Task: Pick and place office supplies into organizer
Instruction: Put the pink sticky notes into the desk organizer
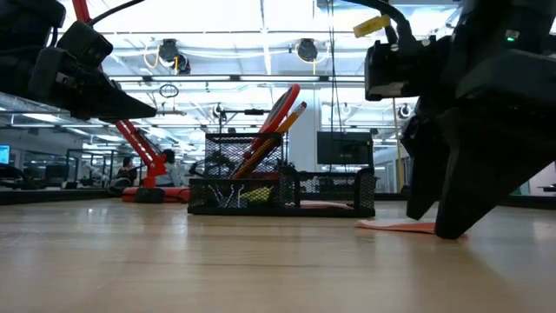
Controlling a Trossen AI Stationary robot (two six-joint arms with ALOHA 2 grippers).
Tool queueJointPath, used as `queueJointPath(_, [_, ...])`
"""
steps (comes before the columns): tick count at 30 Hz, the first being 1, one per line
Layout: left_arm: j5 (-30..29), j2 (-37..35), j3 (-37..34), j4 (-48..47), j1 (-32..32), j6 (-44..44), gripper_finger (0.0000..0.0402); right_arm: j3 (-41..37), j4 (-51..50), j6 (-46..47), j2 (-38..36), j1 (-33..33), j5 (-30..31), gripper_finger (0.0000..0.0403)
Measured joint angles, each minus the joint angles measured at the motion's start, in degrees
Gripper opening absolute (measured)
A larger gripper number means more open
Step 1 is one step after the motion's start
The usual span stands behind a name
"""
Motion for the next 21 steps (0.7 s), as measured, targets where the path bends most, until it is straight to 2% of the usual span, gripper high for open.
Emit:
queueJointPath(3, [0.0,0.0,0.0,0.02,0.0,-0.02,0.0031,-3.04,1.97,2.0,-0.16,-0.37,-2.0,0.0374])
queueJointPath(6, [-0.01,0.0,0.0,0.05,-0.02,-0.02,0.0031,-4.34,3.2,2.48,-0.26,-0.57,-2.47,0.0343])
queueJointPath(17, [-0.02,0.0,0.0,0.17,0.0,-0.37,0.0031,-4.59,5.08,0.93,-0.28,-0.71,-2.78,0.0157])
queueJointPath(21, [-0.02,0.0,0.0,0.15,0.0,-0.37,0.0031,-4.38,4.71,0.84,-1.79,-0.41,-1.92,0.0101])
